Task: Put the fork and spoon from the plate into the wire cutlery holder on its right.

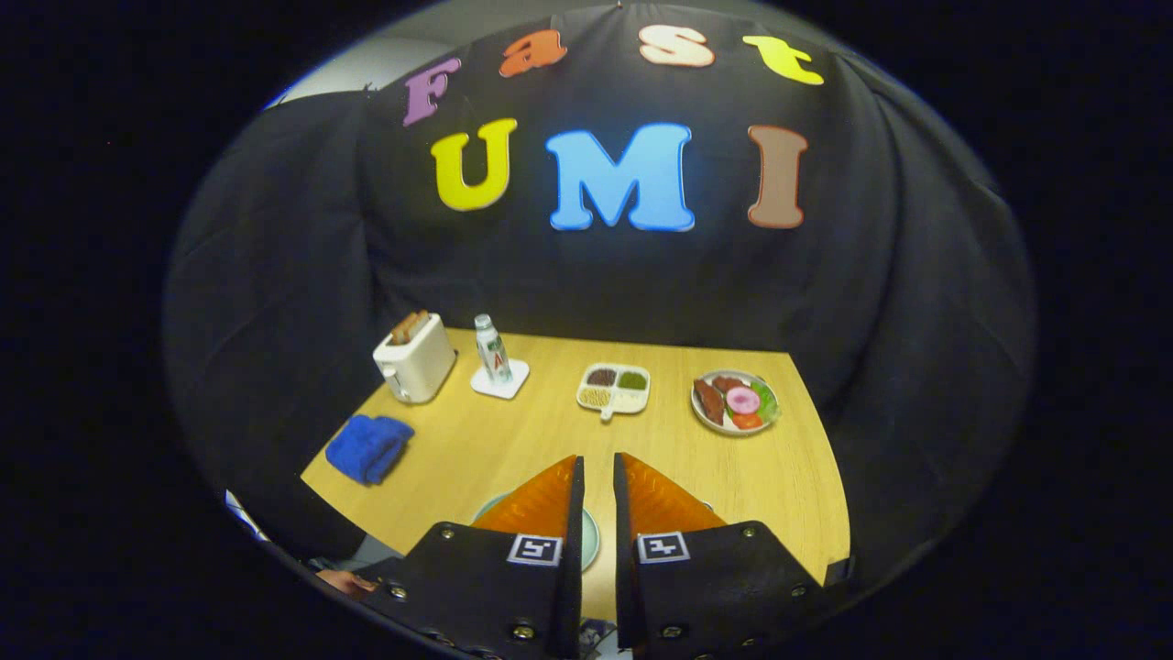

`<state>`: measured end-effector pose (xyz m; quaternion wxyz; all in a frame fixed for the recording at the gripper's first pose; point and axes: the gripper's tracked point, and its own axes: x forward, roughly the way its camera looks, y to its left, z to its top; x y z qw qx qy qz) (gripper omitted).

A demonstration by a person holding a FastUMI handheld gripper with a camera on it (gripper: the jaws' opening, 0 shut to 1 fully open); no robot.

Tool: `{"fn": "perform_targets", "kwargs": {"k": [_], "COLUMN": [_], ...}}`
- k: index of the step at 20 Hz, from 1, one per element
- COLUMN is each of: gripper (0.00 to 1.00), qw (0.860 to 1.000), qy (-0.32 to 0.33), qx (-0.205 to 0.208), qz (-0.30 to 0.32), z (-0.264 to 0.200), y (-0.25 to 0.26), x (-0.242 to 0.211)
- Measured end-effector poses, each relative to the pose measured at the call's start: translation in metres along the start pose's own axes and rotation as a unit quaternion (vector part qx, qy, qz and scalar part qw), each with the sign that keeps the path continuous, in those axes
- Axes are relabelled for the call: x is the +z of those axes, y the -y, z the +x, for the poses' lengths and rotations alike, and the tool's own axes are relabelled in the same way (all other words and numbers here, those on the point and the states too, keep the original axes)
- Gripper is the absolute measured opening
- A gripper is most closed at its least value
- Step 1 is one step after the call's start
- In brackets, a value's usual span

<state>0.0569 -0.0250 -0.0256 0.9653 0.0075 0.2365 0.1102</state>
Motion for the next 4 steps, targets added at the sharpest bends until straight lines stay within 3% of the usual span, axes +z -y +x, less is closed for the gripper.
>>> {"fn": "perform_targets", "kwargs": {"k": [4], "gripper": [0.16], "qw": [0.992], "qy": [0.122], "qx": [-0.02], "qz": [-0.011], "z": [-0.027], "y": [-0.025], "x": [0.032]}}
